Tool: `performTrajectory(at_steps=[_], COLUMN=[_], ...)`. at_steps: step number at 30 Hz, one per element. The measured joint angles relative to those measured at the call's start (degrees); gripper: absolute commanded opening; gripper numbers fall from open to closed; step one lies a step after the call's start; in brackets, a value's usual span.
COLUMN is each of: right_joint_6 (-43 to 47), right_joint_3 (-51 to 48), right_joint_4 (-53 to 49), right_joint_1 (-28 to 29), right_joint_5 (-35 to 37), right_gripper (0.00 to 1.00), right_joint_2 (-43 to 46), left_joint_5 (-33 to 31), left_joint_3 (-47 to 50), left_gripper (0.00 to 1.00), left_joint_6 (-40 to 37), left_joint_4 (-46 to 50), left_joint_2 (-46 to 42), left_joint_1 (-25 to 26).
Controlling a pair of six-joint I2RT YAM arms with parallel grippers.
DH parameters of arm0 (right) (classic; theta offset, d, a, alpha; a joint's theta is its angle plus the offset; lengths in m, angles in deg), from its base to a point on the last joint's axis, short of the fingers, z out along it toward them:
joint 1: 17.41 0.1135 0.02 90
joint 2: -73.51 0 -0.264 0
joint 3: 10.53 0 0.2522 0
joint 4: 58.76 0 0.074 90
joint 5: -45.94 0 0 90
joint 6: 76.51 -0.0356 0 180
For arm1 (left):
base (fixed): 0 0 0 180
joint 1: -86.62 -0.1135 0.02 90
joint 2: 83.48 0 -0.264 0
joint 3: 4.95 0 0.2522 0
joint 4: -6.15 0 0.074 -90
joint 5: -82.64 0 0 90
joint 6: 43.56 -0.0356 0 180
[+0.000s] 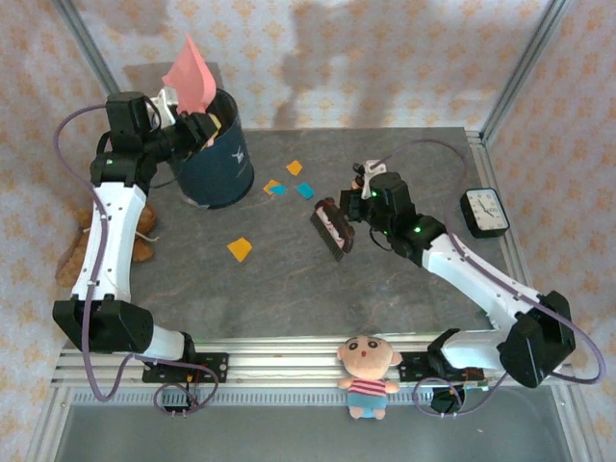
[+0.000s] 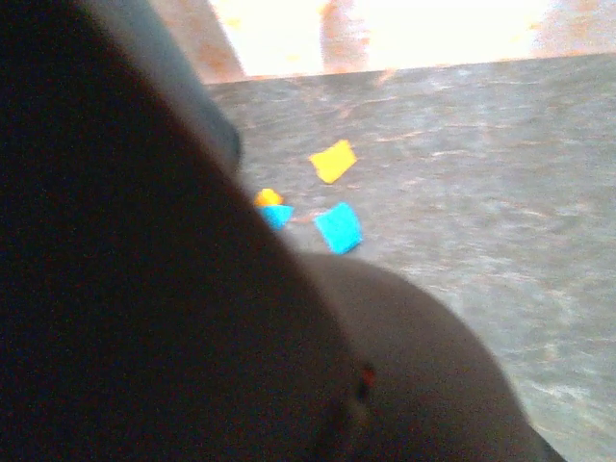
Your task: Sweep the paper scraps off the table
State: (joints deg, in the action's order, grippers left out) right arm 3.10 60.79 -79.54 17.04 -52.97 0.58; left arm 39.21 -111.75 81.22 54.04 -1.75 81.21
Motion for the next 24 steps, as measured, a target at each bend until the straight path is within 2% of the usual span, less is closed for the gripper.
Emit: performTrajectory(at_steps=[4, 9, 16, 24], right_joint_6=[-3.80, -7.58, -10.12, -13.07], right_joint_3=[1.55, 4.28, 12.85, 19.63], right_joint_4=[4.11, 7.32, 9.33, 11.63], right_joint_1=[0.24, 2.16, 6.88, 8.22], right_joint_5=[-7.98, -13.73, -18.58, -21.53], right_gripper=[0.00, 0.00, 0.00, 0.00], right_joint_2=[-5.51, -12.63, -22.51, -32.39], left_joint_5=[-5.57, -13.55, -19.93, -21.77], left_joint_3=[-0.79, -0.17, 5.18, 8.09], left_gripper=[0.00, 0.00, 0.00, 0.00], left_joint_6=[-11.91, -21.20, -25.66, -28.46], left_joint_4=[11.85, 20.92, 23.56, 23.87], left_joint_2=[-0.50, -1.84, -8.52, -11.04], left_joint_1=[0.00, 0.00, 0.00, 0.00])
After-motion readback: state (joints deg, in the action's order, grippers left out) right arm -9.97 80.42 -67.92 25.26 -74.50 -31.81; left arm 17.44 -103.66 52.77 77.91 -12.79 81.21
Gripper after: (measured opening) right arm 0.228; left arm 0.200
